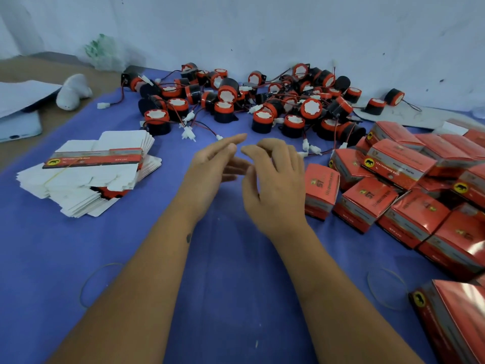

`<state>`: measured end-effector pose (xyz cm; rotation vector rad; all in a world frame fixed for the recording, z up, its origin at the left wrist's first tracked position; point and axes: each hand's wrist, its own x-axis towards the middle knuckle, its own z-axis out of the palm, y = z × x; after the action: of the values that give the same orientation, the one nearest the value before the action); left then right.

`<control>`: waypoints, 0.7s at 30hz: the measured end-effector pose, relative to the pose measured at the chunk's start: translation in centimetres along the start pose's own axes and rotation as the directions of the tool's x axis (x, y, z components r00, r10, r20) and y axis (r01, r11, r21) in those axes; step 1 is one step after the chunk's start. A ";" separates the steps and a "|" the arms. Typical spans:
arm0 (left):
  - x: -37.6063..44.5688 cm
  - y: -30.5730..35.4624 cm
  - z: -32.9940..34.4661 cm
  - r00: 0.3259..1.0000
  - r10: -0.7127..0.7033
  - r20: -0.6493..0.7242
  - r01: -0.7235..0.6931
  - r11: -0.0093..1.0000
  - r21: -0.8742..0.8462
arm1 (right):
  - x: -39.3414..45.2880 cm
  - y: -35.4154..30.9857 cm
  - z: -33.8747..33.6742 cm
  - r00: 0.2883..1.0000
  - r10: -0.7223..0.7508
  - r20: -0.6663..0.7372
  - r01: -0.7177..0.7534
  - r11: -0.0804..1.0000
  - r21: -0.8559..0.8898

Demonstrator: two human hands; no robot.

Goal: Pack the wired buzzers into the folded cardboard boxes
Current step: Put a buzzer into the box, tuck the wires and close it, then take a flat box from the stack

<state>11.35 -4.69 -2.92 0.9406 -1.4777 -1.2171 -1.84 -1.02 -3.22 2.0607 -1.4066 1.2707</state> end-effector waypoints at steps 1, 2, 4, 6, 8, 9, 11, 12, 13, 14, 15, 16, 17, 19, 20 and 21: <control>0.0 0.2 -0.2 0.994 0.041 -0.097 -0.035 0.997 0.072 | -0.1 -0.1 0.1 0.995 0.016 0.100 -0.024 0.997 0.079; 0.0 0.4 -0.5 0.976 0.086 -0.199 -0.054 0.986 0.161 | -0.1 -0.2 0.3 0.975 0.047 0.219 -0.081 0.985 0.149; 0.1 0.5 -2.0 0.890 0.215 -0.403 -0.023 0.903 0.430 | -0.3 0.1 0.8 0.880 0.142 0.453 -0.243 0.954 0.174; 0.1 0.6 -4.1 0.792 0.302 -0.531 0.231 0.657 0.718 | -0.4 1.0 1.4 0.798 0.307 0.518 -0.360 0.933 0.001; -0.1 1.2 -5.6 0.758 0.130 -0.639 0.536 0.434 0.724 | -0.2 1.8 1.5 0.740 0.510 0.439 -0.524 0.846 -0.099; -0.3 1.4 -5.9 0.744 0.001 -0.668 0.622 0.365 0.693 | -0.1 2.0 1.4 0.706 0.586 0.397 -0.609 0.789 -0.081; -0.5 1.5 -5.6 0.754 -0.129 -0.644 0.654 0.240 0.717 | -0.1 2.3 1.3 0.676 0.643 0.360 -0.681 0.732 -0.030; -0.5 1.5 -5.2 0.776 -0.129 -0.618 0.631 0.204 0.749 | -0.1 2.2 1.2 0.681 0.636 0.362 -0.671 0.740 -0.037; -0.4 1.7 -4.8 0.797 -0.112 -0.593 0.603 0.201 0.772 | -0.1 2.1 1.2 0.698 0.616 0.364 -0.646 0.762 -0.050; -0.3 1.9 -4.4 0.815 -0.087 -0.573 0.577 0.217 0.788 | -0.2 1.9 1.2 0.722 0.591 0.361 -0.614 0.787 -0.061; -0.1 2.0 -4.1 0.830 -0.060 -0.555 0.552 0.231 0.801 | -0.2 1.8 1.2 0.745 0.564 0.356 -0.581 0.811 -0.070; 0.0 2.0 -3.8 0.844 -0.032 -0.535 0.526 0.237 0.817 | -0.2 1.6 1.2 0.768 0.536 0.350 -0.548 0.833 -0.072; 0.1 2.0 -3.5 0.859 -0.001 -0.513 0.498 0.240 0.834 | -0.2 1.4 1.3 0.792 0.502 0.346 -0.512 0.856 -0.070; 0.1 1.8 -3.3 0.877 0.080 -0.475 0.441 0.261 0.859 | -0.3 1.3 1.5 0.841 0.418 0.342 -0.425 0.903 -0.060; 0.1 1.8 -3.3 0.873 0.146 -0.465 0.411 0.292 0.864 | -0.3 1.1 1.6 0.865 0.369 0.340 -0.377 0.925 -0.042; 0.0 1.9 -3.3 0.865 0.218 -0.452 0.363 0.350 0.863 | -0.4 1.0 1.7 0.882 0.325 0.342 -0.347 0.938 0.006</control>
<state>14.63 -5.09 -0.97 1.9528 -1.6428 0.0818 -1.90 -2.47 -4.65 2.2267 -1.9735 1.1339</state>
